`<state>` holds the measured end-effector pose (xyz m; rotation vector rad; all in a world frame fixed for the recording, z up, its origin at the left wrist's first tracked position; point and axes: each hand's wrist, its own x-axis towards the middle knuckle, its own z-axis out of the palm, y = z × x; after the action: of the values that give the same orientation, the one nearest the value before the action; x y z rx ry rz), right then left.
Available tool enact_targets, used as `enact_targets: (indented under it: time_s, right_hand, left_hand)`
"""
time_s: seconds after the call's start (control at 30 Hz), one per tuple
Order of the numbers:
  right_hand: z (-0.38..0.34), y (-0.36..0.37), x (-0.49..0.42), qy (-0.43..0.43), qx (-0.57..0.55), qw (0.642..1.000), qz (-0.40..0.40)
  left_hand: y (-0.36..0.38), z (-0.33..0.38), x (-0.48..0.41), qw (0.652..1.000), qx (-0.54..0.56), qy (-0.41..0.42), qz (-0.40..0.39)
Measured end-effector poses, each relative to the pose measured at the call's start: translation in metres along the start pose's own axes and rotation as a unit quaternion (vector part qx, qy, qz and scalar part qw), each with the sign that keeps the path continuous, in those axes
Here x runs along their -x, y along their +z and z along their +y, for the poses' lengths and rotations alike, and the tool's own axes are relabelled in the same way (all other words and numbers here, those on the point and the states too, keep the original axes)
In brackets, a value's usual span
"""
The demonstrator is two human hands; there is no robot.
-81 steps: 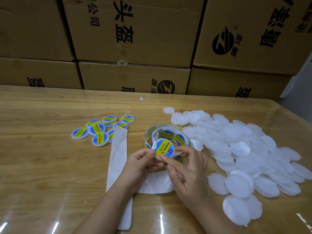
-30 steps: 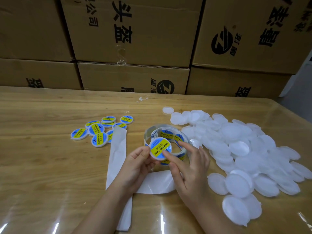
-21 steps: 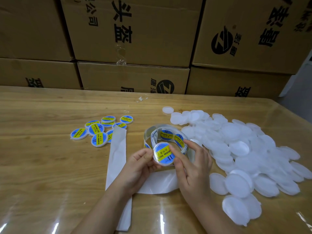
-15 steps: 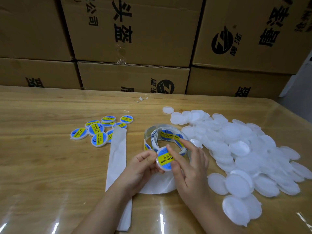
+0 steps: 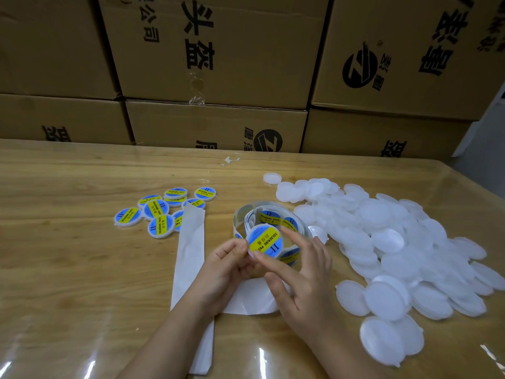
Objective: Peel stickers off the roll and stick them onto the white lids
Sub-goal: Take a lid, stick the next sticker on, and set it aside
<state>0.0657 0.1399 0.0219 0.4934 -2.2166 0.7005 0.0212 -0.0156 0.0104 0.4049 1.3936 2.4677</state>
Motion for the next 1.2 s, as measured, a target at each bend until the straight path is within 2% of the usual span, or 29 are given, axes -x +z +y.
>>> enact_targets:
  time_s: [0.3,0.43,0.63,1.2]
  right_hand:
    - [0.012,0.000,0.002,0.047,0.001,0.997,0.061]
    - [0.012,0.001,0.001,0.069,-0.003,0.995,0.072]
    - [0.011,0.002,0.002,0.061,-0.004,0.997,0.048]
    - [0.012,0.002,0.001,0.062,-0.008,0.998,0.015]
  left_hand:
    - [-0.001,0.001,-0.001,0.999,0.019,-0.001,0.026]
    - [0.002,0.001,0.000,1.000,0.028,-0.003,0.001]
    - [0.005,0.002,0.004,0.999,-0.002,-0.015,-0.048]
    - [0.004,0.002,0.003,0.999,-0.037,-0.016,-0.028]
